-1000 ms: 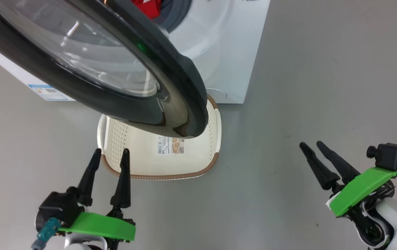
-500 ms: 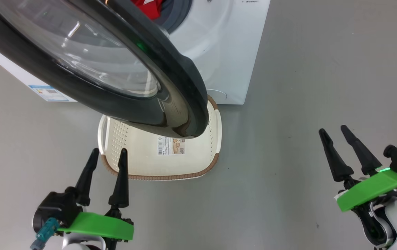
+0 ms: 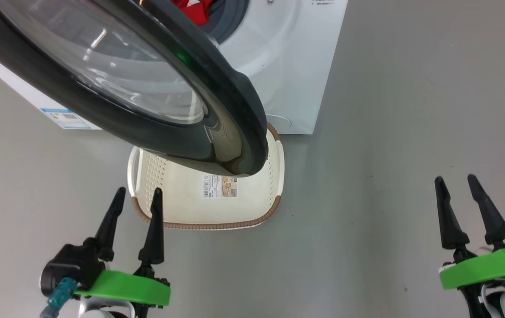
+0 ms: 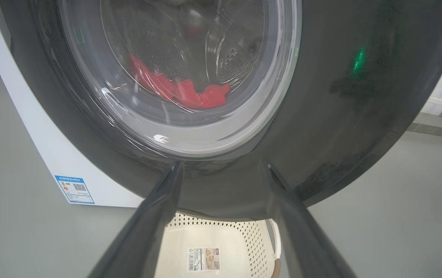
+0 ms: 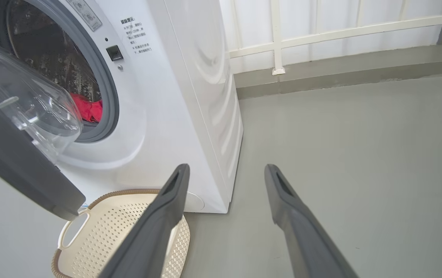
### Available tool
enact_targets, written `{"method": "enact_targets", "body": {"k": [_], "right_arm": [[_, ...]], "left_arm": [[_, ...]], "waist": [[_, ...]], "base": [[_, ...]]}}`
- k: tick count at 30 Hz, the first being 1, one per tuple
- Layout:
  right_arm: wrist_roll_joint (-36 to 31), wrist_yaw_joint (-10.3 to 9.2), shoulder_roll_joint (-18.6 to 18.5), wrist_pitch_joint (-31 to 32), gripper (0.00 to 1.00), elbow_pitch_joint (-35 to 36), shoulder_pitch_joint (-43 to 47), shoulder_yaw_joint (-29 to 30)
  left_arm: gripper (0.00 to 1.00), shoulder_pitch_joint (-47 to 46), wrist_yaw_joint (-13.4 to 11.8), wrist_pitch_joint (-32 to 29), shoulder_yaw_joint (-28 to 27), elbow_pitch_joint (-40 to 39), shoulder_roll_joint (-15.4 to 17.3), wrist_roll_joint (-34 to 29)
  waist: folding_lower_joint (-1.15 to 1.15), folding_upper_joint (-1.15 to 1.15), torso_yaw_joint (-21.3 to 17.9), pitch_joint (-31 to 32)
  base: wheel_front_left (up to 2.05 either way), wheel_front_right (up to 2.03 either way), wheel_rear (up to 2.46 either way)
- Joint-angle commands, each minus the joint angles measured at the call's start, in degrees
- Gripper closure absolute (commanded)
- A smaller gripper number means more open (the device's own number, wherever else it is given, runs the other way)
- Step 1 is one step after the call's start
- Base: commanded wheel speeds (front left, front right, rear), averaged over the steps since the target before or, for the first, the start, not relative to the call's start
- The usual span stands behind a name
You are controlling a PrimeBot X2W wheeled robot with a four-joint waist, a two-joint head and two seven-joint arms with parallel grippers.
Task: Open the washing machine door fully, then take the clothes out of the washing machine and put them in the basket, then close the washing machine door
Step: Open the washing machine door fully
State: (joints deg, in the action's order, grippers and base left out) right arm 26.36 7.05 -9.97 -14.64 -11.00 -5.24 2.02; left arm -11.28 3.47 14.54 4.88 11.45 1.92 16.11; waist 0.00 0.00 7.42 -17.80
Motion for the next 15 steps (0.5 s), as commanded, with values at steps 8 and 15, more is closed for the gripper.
{"method": "enact_targets", "body": {"k": [8,15], "right_arm": [[-2.1,0.44,0.9,-0.4,0.00,1.5,1.7,0.0],[-1.6,0.44,0.8,-0.4,0.00,1.8,1.5,-0.8]], "left_arm": [[0.00,1.1,-0.6,0.5,-1.3,-1.6,1.0,-0.3],[0.00,1.2,-0.5,0.5,-1.1,-1.5,1.0,-0.2]], "waist": [[0.00,0.00,-0.1,0.1],[0.00,0.00,-0.1,0.2]], "base": [[0.00,0.00,0.00],[0.00,0.00,0.00]]}}
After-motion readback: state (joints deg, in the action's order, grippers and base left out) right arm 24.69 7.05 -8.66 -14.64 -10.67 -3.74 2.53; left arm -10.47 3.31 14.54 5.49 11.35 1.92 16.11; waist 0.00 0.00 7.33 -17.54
